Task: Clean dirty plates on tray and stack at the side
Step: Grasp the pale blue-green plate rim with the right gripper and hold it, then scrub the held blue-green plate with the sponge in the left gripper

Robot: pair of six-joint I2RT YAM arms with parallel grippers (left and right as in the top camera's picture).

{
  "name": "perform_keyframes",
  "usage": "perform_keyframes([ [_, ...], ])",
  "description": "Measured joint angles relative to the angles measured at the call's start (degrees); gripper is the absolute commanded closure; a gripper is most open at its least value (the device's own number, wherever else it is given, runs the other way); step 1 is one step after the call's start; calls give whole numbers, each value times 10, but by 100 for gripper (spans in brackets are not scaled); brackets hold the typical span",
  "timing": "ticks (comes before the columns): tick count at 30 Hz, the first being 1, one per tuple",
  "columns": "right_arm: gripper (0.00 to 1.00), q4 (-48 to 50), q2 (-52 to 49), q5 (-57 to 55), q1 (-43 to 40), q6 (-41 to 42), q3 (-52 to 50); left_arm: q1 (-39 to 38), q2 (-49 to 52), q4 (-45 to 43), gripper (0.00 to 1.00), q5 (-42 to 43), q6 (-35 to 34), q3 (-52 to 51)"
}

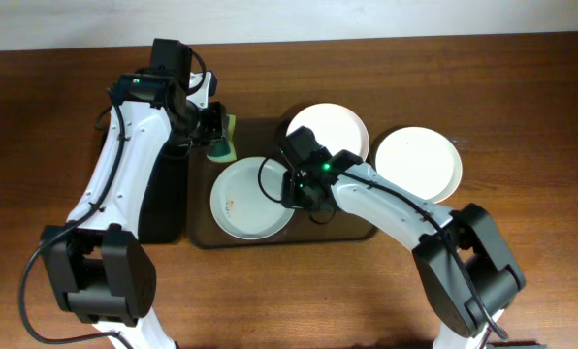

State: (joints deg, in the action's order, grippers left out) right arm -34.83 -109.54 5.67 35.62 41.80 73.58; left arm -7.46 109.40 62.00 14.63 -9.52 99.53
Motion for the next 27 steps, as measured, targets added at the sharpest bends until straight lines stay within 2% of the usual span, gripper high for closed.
perform_keyframes([
  [2,62,4,-3,5,0,-1,0,0,0,3,99,0,0,0],
  [10,62,17,-26,24,0,24,0,0,0,10,99,0,0,0],
  [18,96,54,-45,28,-3,49,1,0,0,11,99,0,0,0],
  [22,96,64,-47,30,-3,48,1,0,0,5,99,-4,0,-24],
  [27,96,66,-47,30,-11,49,1,0,0,-23,99,-19,0,-116],
])
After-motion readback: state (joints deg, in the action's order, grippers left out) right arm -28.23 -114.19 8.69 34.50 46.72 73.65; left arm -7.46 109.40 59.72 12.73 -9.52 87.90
